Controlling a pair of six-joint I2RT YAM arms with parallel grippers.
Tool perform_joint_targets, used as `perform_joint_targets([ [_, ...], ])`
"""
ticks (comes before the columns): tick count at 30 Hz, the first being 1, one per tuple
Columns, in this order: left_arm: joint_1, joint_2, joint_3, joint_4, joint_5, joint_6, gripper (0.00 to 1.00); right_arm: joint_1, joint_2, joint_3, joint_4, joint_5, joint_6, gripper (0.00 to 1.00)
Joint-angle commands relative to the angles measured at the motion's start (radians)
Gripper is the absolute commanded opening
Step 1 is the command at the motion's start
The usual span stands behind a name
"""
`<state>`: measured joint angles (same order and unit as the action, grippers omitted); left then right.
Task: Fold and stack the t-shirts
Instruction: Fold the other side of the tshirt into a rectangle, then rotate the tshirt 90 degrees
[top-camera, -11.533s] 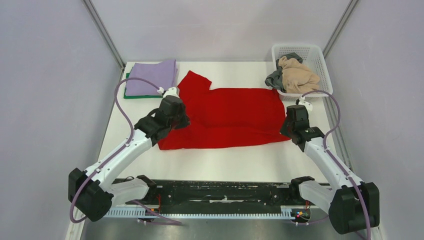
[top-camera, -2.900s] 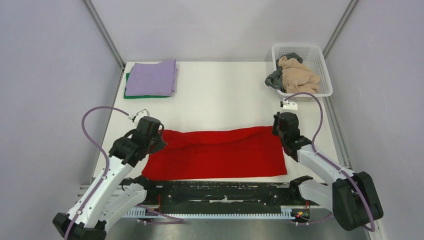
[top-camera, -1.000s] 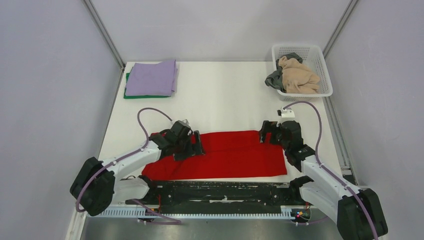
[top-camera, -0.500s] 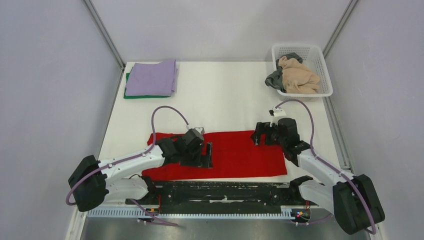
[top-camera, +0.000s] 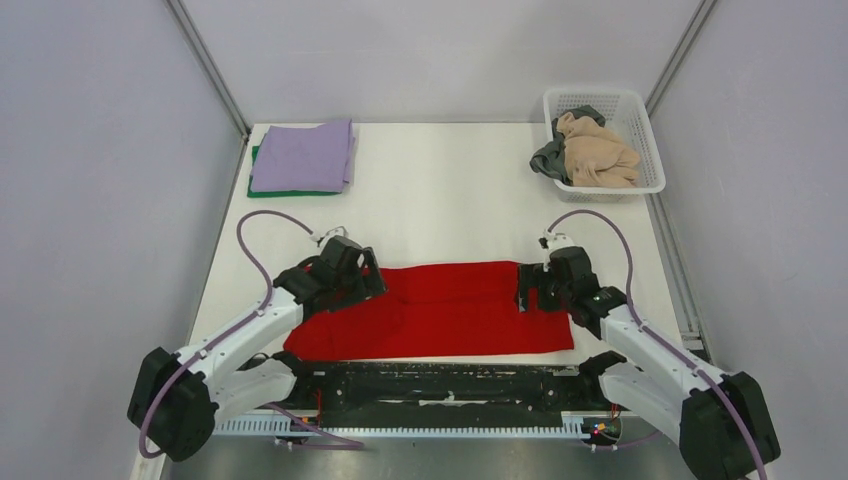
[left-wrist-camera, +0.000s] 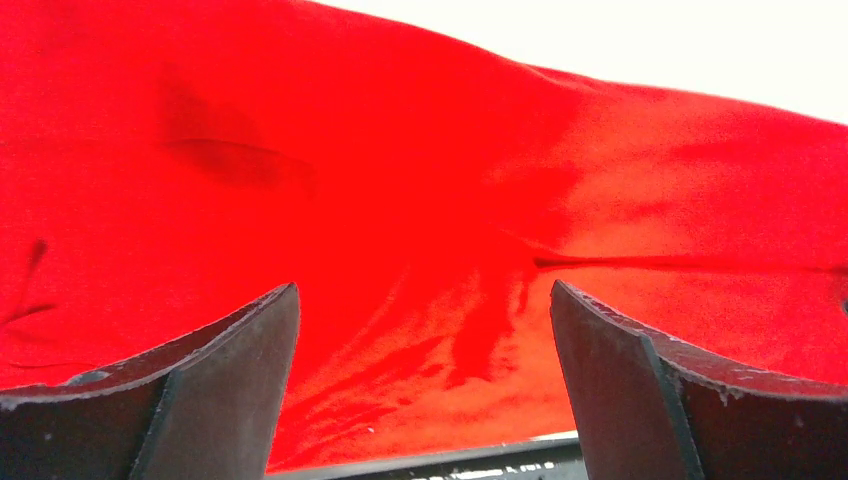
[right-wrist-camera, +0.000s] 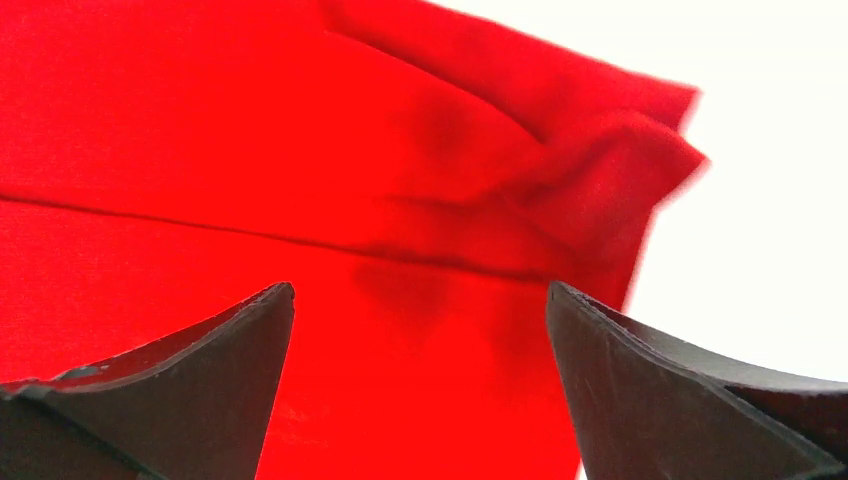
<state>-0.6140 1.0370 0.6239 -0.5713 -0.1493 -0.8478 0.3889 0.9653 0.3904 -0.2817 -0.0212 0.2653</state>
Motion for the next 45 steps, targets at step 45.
perform_joint_targets([
  [45, 0.174, 1.877, 1.964, 0.564, 0.399, -0.216, 1.0, 0.285, 0.138, 0.065, 0.114, -0.18, -0.053, 0.98],
])
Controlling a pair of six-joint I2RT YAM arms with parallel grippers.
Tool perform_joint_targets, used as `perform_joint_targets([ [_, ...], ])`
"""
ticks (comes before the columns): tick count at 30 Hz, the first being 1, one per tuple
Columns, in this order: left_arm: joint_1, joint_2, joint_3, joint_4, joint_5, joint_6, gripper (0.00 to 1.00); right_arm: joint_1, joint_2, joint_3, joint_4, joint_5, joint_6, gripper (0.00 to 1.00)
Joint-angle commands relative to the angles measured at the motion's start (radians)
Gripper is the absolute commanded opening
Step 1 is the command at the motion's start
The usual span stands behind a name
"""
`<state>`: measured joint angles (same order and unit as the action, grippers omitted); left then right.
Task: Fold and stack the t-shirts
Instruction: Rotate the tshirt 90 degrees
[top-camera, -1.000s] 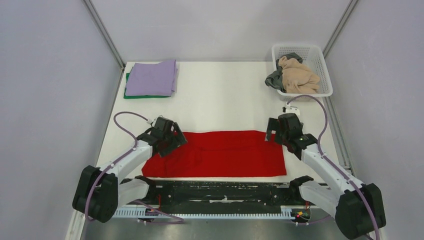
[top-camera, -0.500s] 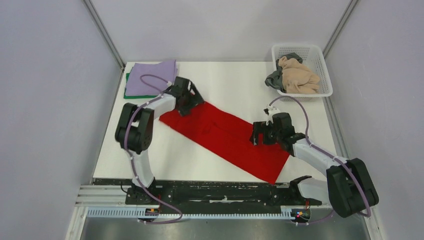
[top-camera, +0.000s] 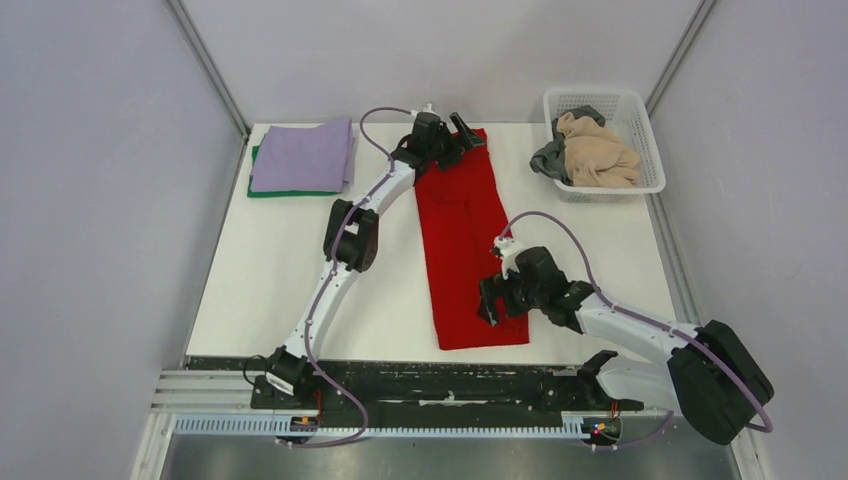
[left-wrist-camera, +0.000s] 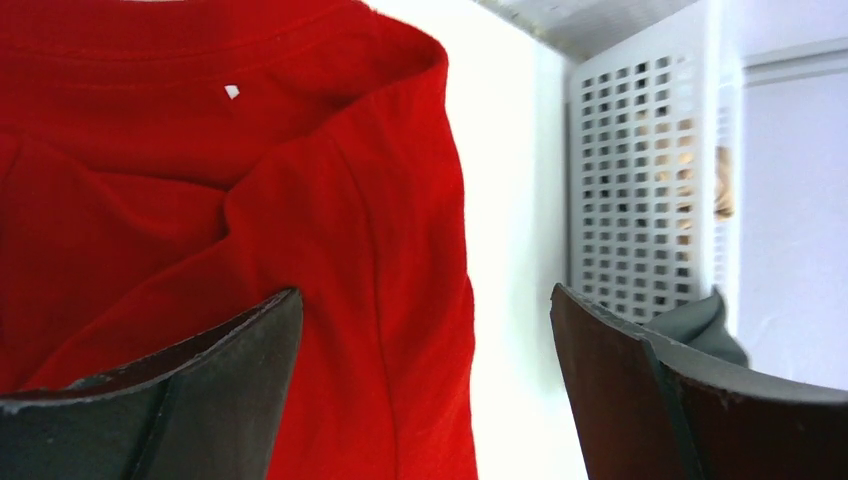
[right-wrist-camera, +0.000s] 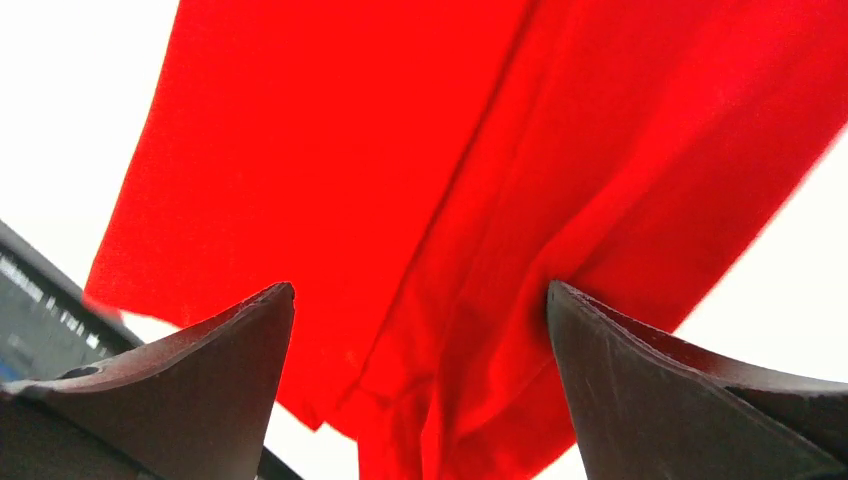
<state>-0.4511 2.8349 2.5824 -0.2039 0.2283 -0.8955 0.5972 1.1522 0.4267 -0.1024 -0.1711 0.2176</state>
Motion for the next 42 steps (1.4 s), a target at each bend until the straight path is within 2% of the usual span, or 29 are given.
perform_joint_targets([
  [1, 0.01, 0.082, 0.01, 0.252, 0.008, -0.184, 1.0, 0.098, -0.065, 0.043, -0.07, -0.047, -0.023, 0.98],
  [6, 0.006, 0.064, 0.012, 0.298, 0.006, -0.162, 1.0, 0.134, -0.103, 0.027, -0.062, -0.274, -0.077, 0.98],
  [13, 0.007, 0.021, -0.013, 0.271, 0.041, -0.103, 1.0, 0.164, -0.091, -0.015, -0.002, -0.307, -0.064, 0.98],
  [21, -0.019, -0.116, -0.092, 0.195, 0.082, 0.017, 1.0, 0.191, -0.257, 0.031, 0.119, -0.277, -0.061, 0.98],
  [22, -0.023, -0.148, -0.1, 0.166, 0.08, 0.04, 1.0, 0.191, -0.274, 0.035, 0.106, -0.26, -0.058, 0.98],
  [27, -0.028, -0.333, -0.197, 0.069, 0.072, 0.136, 1.0, 0.192, -0.318, 0.06, -0.169, -0.032, -0.04, 0.98],
  [31, -0.039, -0.57, -0.41, -0.04, 0.039, 0.229, 1.0, 0.19, -0.342, 0.087, -0.364, 0.202, 0.023, 0.98],
  [34, -0.061, -0.809, -0.718, -0.058, -0.056, 0.274, 1.0, 0.191, -0.374, 0.095, -0.43, 0.345, 0.09, 0.98],
  [39, -0.143, -1.204, -1.271, 0.006, -0.254, 0.254, 1.0, 0.187, -0.438, 0.05, -0.444, 0.385, 0.178, 0.98],
  [42, -0.224, -1.368, -1.51, -0.008, -0.319, 0.204, 1.0, 0.187, -0.447, 0.029, -0.457, 0.349, 0.202, 0.95],
])
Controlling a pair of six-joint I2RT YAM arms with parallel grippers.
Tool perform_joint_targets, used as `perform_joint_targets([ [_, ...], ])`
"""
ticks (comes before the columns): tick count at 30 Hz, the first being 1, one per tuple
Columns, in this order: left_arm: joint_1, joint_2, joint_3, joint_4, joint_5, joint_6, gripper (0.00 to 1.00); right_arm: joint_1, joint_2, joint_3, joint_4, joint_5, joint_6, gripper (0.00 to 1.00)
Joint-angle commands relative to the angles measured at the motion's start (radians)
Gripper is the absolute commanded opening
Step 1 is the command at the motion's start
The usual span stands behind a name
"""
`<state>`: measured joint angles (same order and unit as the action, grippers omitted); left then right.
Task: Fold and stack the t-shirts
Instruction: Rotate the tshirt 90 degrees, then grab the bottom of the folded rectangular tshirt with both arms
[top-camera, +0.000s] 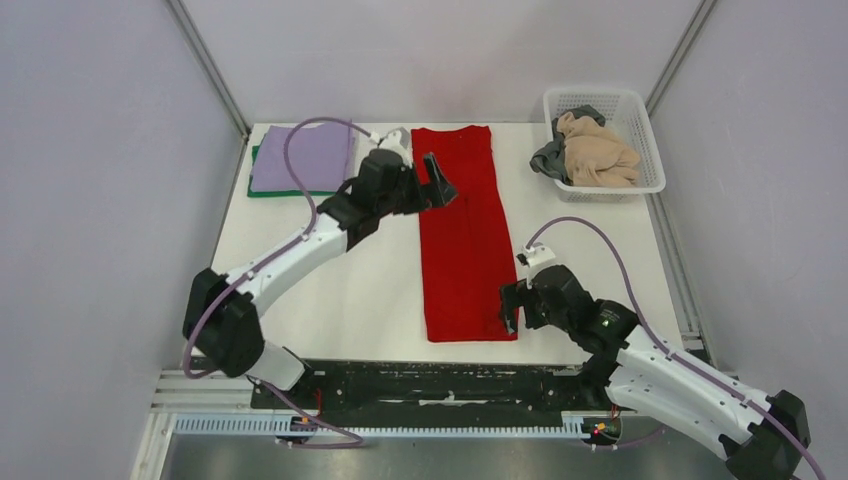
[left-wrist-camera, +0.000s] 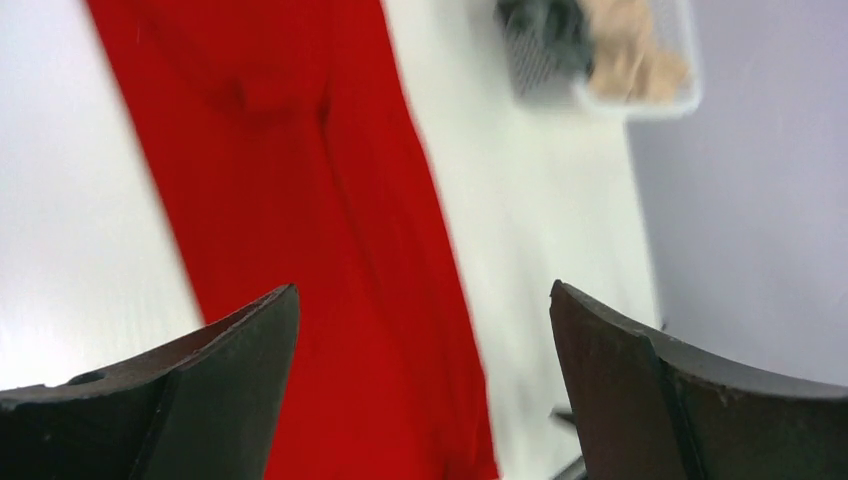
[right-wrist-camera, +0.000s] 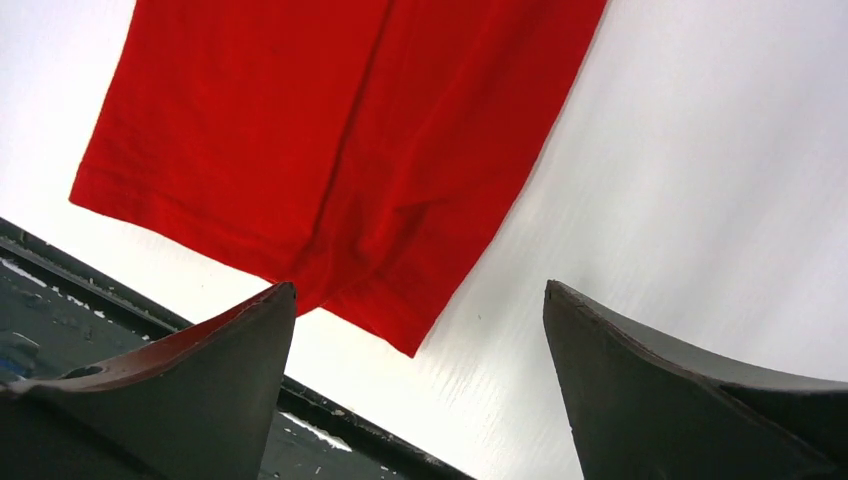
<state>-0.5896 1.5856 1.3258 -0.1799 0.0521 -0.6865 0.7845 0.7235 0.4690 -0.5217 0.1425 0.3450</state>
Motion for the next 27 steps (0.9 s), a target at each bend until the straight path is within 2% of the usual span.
perform_joint_targets([
  [1, -0.118, -0.158, -0.304, -0.046, -0.164, -0.032, 1.0, -0.001, -0.012, -0.017, -0.054, 0.032, 0.083, 0.93],
  [3, -0.186, -0.215, -0.391, -0.079, -0.166, -0.084, 1.0, -0.001, -0.003, -0.039, -0.068, 0.024, 0.094, 0.88],
  [5, -0.257, -0.254, -0.466, -0.107, -0.165, -0.131, 1.0, -0.001, 0.006, -0.068, -0.047, -0.004, 0.099, 0.8],
  [8, -0.326, -0.294, -0.55, -0.138, -0.173, -0.19, 0.99, -0.002, 0.03, -0.116, 0.084, -0.077, 0.099, 0.77],
  [12, -0.39, -0.307, -0.626, -0.178, -0.137, -0.233, 0.9, -0.001, 0.092, -0.13, 0.168, -0.107, 0.11, 0.71],
  [17, -0.474, -0.269, -0.679, -0.115, -0.057, -0.251, 0.84, -0.001, 0.097, -0.151, 0.138, -0.108, 0.115, 0.63],
  [21, -0.497, -0.203, -0.675, -0.097, -0.071, -0.258, 0.78, -0.001, 0.066, -0.189, 0.106, -0.115, 0.133, 0.52],
  [24, -0.497, -0.173, -0.67, -0.096, -0.131, -0.275, 0.73, -0.001, 0.056, -0.213, 0.098, -0.109, 0.139, 0.49],
  [27, -0.497, -0.151, -0.67, -0.081, -0.138, -0.282, 0.64, -0.001, 0.056, -0.225, 0.105, -0.1, 0.144, 0.43],
])
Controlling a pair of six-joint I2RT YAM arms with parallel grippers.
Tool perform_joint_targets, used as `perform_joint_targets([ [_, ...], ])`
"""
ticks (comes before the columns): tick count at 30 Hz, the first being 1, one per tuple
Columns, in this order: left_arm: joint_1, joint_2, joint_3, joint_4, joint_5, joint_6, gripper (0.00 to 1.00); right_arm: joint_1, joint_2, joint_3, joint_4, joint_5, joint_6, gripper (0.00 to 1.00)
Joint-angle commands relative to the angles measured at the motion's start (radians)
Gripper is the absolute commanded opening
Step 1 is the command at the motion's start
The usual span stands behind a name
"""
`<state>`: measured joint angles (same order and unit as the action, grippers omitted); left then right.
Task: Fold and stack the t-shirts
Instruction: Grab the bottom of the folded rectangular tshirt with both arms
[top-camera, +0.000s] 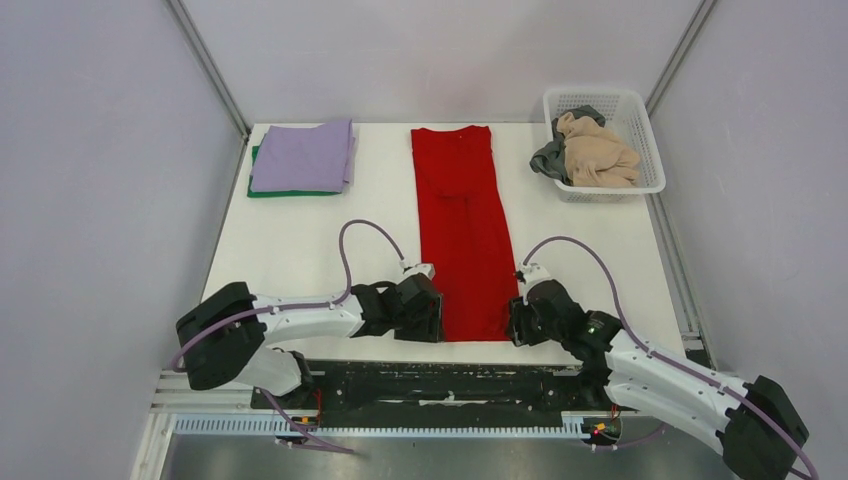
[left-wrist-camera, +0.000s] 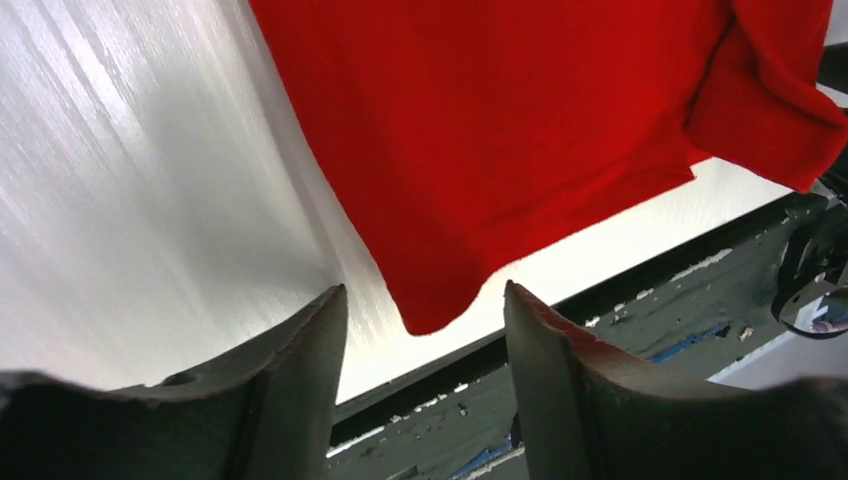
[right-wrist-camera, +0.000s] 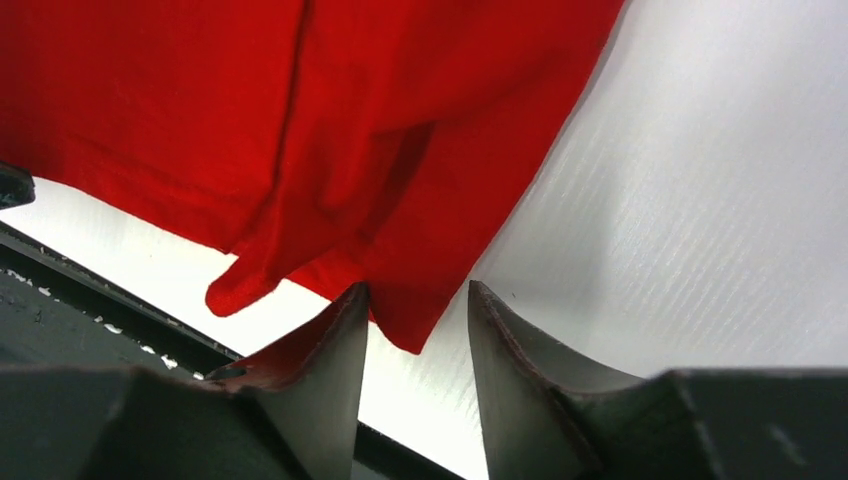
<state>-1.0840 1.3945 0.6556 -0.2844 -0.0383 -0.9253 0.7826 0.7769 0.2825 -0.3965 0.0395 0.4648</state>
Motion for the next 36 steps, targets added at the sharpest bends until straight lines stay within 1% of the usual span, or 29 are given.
perform_joint_targets([
  [1, -0.002, 0.047, -0.002, 0.022, -0.049, -0.046, 0.59, 0.0, 0.004, -0.041, -0.018, 0.0, 0.025, 0.39],
  [3, -0.003, 0.055, -0.005, 0.011, -0.054, -0.053, 0.5, 0.002, -0.001, -0.043, -0.015, -0.017, 0.022, 0.3],
  [4, -0.003, 0.058, -0.008, 0.005, -0.054, -0.056, 0.47, 0.001, -0.004, -0.043, -0.018, -0.022, 0.018, 0.25],
  [5, -0.003, 0.058, -0.014, 0.004, -0.054, -0.06, 0.43, 0.001, -0.009, -0.046, -0.024, -0.026, 0.012, 0.18],
  [6, -0.003, 0.059, -0.017, 0.005, -0.051, -0.063, 0.37, 0.0, -0.013, -0.044, -0.038, -0.028, 0.011, 0.12],
  [8, -0.005, 0.059, -0.026, 0.008, -0.047, -0.066, 0.27, 0.001, -0.026, -0.044, -0.06, -0.036, 0.008, 0.0],
  [9, -0.005, 0.06, -0.032, 0.012, -0.046, -0.068, 0.25, 0.001, -0.033, -0.048, -0.068, -0.036, 0.005, 0.0],
  [10, -0.006, 0.061, -0.036, 0.016, -0.045, -0.068, 0.2, 0.0, -0.044, -0.051, -0.073, -0.074, 0.002, 0.0],
  [11, -0.007, 0.065, -0.036, 0.016, -0.043, -0.069, 0.15, 0.001, -0.057, -0.057, -0.077, -0.086, -0.003, 0.0],
  [12, -0.007, 0.068, -0.037, 0.016, -0.039, -0.07, 0.05, 0.001, -0.065, -0.062, -0.085, -0.102, -0.006, 0.0],
  [13, -0.009, 0.071, -0.038, 0.017, -0.031, -0.07, 0.02, 0.001, -0.075, -0.064, -0.094, -0.112, -0.011, 0.0],
  [17, -0.031, 0.039, -0.058, 0.012, -0.016, -0.073, 0.02, 0.001, -0.128, -0.062, -0.118, -0.153, -0.017, 0.0],
  [20, -0.057, -0.03, -0.078, -0.039, -0.035, -0.083, 0.02, 0.001, -0.182, -0.043, -0.176, -0.137, -0.013, 0.0],
  [22, -0.066, -0.081, -0.104, -0.041, -0.035, -0.089, 0.02, 0.001, -0.205, -0.047, -0.192, -0.164, -0.023, 0.0],
  [26, -0.078, -0.13, -0.144, 0.027, -0.013, -0.084, 0.02, 0.001, -0.245, -0.072, -0.167, -0.236, -0.033, 0.0],
  [29, -0.088, -0.147, -0.142, 0.058, 0.002, -0.065, 0.02, 0.001, -0.286, -0.044, -0.164, -0.275, -0.064, 0.0],
  [33, -0.088, -0.182, -0.131, 0.101, 0.034, -0.04, 0.02, 0.001, -0.321, -0.035, -0.1, -0.344, -0.068, 0.0],
  [36, -0.088, -0.239, -0.122, 0.101, 0.034, -0.027, 0.02, 0.001, -0.341, -0.023, -0.067, -0.343, -0.063, 0.0],
])
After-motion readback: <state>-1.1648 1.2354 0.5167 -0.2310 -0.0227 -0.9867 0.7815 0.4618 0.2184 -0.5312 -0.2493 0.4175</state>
